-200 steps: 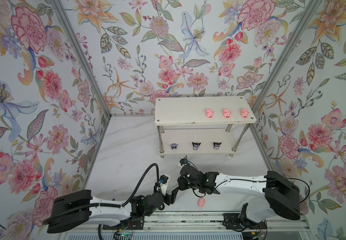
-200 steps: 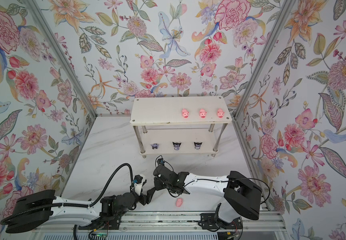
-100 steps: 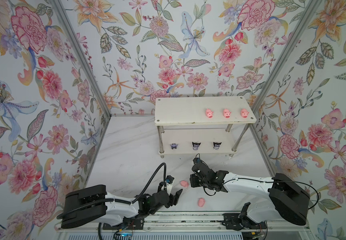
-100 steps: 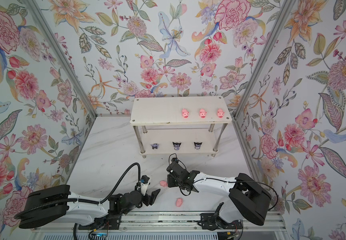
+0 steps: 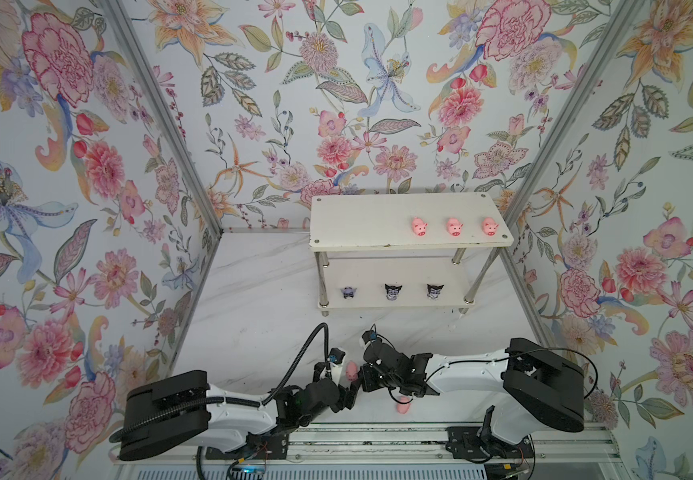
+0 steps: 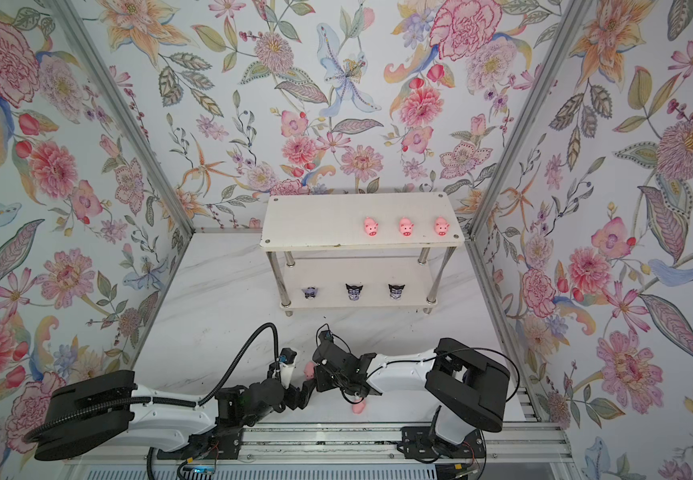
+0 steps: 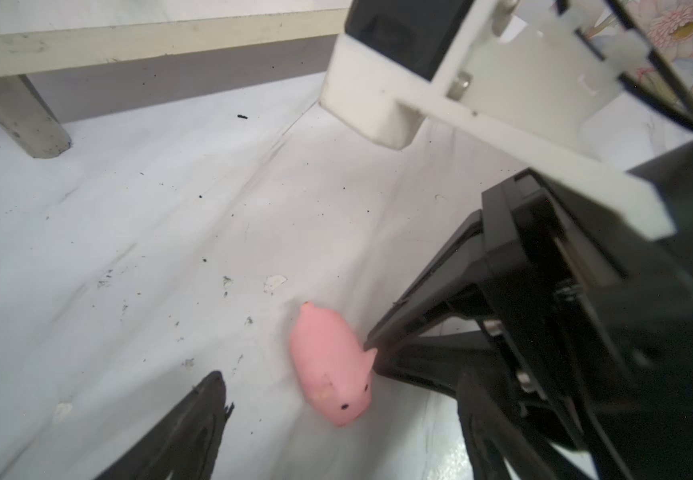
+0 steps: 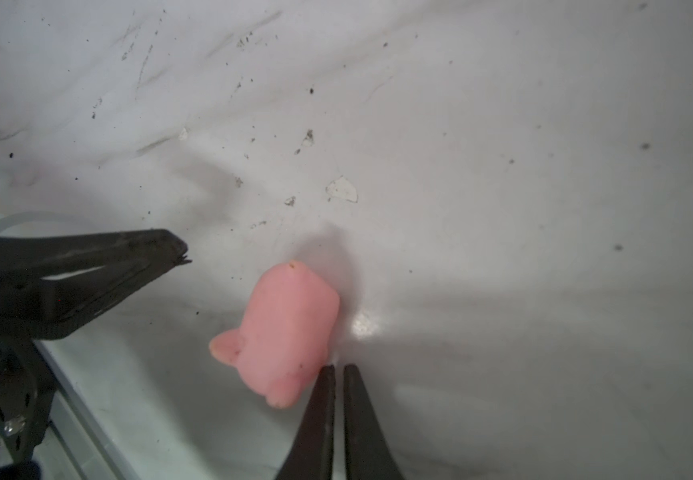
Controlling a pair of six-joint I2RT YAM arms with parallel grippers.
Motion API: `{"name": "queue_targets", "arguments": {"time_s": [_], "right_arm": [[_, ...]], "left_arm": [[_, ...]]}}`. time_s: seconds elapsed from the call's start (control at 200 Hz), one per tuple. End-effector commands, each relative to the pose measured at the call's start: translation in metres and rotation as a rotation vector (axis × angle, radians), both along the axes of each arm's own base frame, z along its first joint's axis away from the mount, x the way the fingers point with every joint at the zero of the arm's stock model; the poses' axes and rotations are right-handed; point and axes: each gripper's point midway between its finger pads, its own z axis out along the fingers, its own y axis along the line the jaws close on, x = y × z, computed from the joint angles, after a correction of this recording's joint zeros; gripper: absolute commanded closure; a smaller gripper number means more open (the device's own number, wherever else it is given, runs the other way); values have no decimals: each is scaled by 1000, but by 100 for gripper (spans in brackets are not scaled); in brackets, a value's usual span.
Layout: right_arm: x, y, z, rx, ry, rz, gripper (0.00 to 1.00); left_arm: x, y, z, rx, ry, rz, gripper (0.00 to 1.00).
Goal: Place and organize the plastic toys onto the shelf
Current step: 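Close the left gripper on the pink pig while the right gripper draws back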
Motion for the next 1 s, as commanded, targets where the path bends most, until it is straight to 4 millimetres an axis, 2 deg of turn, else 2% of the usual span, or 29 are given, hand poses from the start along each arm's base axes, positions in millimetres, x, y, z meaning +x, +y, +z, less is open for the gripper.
{"name": "queue_targets", "arguments": {"time_s": [0.0, 0.18, 0.305, 0.41, 0.49, 0.676, 0.766, 0.861, 0.916, 0.991], "right_arm": [[-11, -20, -24, -83, 58, -16, 90], [-6, -36, -16, -69, 38, -58, 90], [0, -57, -4, -71, 0, -113, 90], [6, -80, 11, -58, -44, -172, 89], [9, -98, 21, -43, -69, -215, 88], [12, -136, 36, 0, -111, -304, 85], [12, -152, 38, 20, -122, -338, 83], [12, -164, 36, 22, -123, -349, 81], [12, -170, 33, 9, -119, -344, 81], [12, -176, 26, -13, -107, -330, 81]], "left_arm": [[10, 8, 1, 36, -1, 63, 8], [16, 9, -8, 107, 7, 69, 6], [19, 5, -17, 119, 30, 68, 10], [21, -1, -23, 120, 43, 61, 22], [21, -5, -26, 123, 47, 55, 36], [26, -10, -19, 121, 35, 52, 59], [29, -13, -11, 128, 21, 56, 63], [36, -16, 7, 160, -13, 62, 67], [41, -20, 26, 174, -46, 64, 69], [51, -27, 62, 186, -105, 72, 72]]}}
